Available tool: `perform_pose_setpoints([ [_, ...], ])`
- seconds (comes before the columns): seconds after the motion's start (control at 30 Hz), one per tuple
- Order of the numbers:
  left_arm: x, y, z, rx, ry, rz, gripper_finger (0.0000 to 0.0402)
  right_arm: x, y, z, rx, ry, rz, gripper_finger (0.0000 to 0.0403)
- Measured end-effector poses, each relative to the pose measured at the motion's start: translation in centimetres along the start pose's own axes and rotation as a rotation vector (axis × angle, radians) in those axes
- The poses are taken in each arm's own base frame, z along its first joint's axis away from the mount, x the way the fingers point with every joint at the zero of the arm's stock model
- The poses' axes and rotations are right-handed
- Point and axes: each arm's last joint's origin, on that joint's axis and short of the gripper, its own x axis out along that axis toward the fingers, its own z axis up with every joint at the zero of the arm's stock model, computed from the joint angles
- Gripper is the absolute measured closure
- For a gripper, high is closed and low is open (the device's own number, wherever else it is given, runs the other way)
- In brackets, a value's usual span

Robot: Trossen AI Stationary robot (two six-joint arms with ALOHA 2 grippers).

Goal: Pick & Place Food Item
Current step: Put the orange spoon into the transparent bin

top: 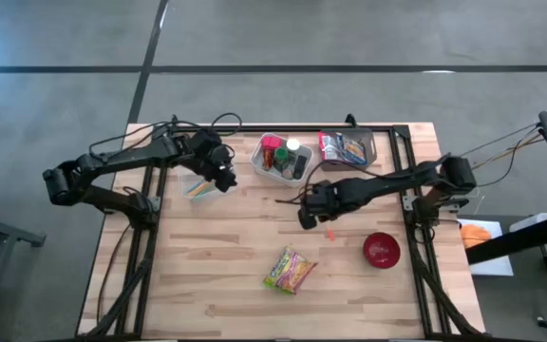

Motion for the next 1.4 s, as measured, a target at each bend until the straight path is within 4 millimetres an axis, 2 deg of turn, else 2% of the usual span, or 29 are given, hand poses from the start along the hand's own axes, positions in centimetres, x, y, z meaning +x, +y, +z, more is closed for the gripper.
perform_pose_setpoints([
  [0.1,0.0,-0.6,0.4,-0.028,-0.026,-0.076,0.0183,-2.0,-0.5,-0.2,0.016,-0.079,0.047,0.0395],
  [0.23,0.1,-1.8,1.0,-0.055,-0.081,-0.177,0.0183,-5.3,-0.8,-0.2,0.007,-0.195,0.192,0.0395],
  [0.47,-0.1,-5.5,2.2,-0.072,-0.258,-0.413,0.0183,-9.3,-0.3,0.7,-0.06,-0.389,0.464,0.0395],
  [0.67,-0.9,-8.7,2.4,-0.015,-0.454,-0.537,0.0183,-10.6,0.7,1.2,-0.097,-0.484,0.589,0.0395],
  [0.8,-0.9,-9.7,2.1,0.009,-0.525,-0.53,0.0183,-11.1,1.2,1.6,-0.109,-0.533,0.657,0.0395],
  [1.03,-0.8,-10.9,1.2,0.051,-0.513,-0.558,0.0183,-12.1,1.7,2.4,-0.12,-0.632,0.727,0.0395],
  [1.27,-1.1,-13.0,0.0,0.151,-0.543,-0.649,0.0183,-12.4,1.9,3.0,-0.118,-0.681,0.761,0.0395],
  [1.4,-1.1,-13.3,-0.3,0.151,-0.553,-0.643,0.0179,-12.8,2.1,3.2,-0.122,-0.709,0.792,0.0395],
])
